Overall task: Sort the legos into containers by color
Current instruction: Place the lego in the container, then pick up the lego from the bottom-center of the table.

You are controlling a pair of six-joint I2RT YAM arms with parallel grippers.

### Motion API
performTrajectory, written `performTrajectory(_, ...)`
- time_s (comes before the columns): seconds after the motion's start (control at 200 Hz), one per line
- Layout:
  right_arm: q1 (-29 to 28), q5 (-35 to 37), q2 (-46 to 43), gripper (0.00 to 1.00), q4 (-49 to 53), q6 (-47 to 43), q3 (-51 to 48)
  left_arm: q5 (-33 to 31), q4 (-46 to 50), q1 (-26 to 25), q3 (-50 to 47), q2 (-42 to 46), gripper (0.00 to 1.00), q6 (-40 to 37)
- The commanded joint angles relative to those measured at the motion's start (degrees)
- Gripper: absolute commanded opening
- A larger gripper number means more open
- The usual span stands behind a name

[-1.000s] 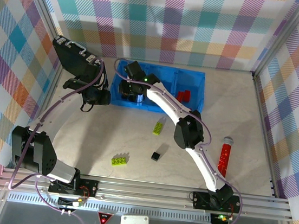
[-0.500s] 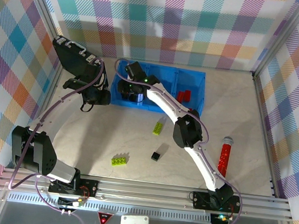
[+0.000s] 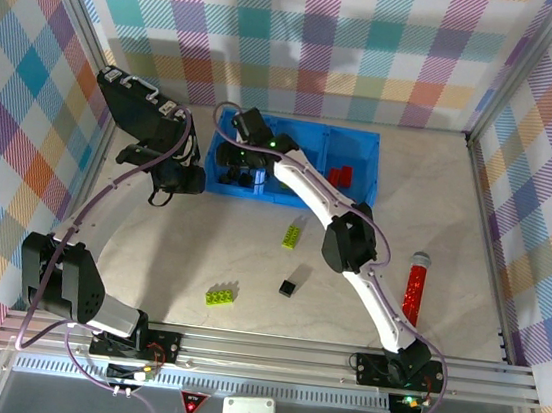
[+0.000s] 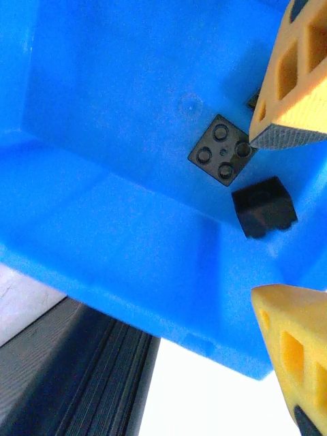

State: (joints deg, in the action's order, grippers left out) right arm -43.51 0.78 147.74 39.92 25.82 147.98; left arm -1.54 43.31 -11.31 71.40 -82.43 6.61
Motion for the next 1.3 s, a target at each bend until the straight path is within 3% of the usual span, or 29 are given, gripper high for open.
performTrajectory(0.0, -0.40, -1.74, -6.57, 0.55, 2.98, -2.44, 1.78, 0.23, 0.37, 1.03, -0.20, 0.52, 0.45, 0.09)
performTrajectory(0.52, -1.40, -0.09, -22.00, 0.53, 8.60, -4.42, -14.45, -0.61, 0.37, 1.03, -0.38, -0.32, 0.45, -0.20)
performTrajectory(1.3, -2.02, 3.71, -50.93, 0.53, 4.11, -1.04, -57.27, -2.10, -0.86, 1.03, -1.06, 0.17, 0.46, -1.12)
